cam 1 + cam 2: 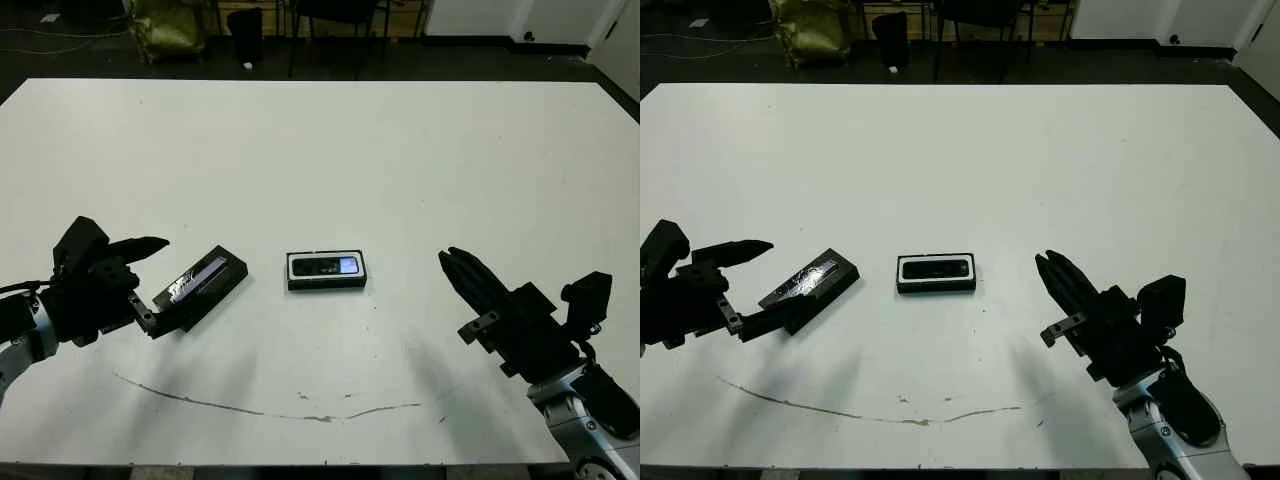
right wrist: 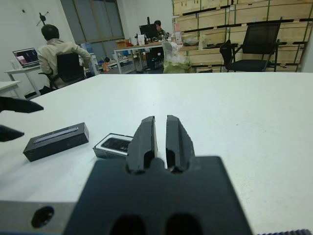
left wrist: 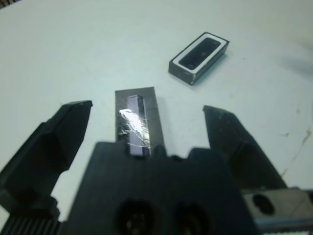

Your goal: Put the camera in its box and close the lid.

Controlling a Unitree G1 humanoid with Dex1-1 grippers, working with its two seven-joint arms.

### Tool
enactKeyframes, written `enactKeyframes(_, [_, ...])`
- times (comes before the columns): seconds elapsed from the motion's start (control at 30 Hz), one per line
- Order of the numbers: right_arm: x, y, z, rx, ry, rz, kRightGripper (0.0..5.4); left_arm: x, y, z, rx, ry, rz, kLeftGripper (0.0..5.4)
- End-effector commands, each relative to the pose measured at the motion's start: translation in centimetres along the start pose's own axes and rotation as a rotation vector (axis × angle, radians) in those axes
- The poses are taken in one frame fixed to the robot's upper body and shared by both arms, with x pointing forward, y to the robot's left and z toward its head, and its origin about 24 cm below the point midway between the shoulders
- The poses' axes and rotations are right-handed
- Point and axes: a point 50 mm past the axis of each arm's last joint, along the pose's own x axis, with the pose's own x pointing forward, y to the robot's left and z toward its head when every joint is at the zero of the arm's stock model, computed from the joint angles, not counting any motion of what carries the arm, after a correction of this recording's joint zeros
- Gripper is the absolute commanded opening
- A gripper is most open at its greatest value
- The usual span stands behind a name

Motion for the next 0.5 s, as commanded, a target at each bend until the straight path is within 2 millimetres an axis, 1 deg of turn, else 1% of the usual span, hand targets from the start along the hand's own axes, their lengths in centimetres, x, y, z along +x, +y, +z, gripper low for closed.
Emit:
enactKeyframes(0.03, [0.0,0.3,0.0,0.034,0.021,-0.004,0.00,0.0,0.1,-0.8,0.016,0.046,0.001,5.38])
enactKeyframes(0.23, [-0.1,0.2,-0.2,0.044,0.039,-0.005,0.00,0.5,0.0,-1.4,0.023,0.053,0.017,5.38])
enactKeyframes(0.5, [-0.1,0.6,0.7,0.050,0.069,0.009,0.00,1.1,-0.1,-2.2,0.030,0.067,0.084,5.38])
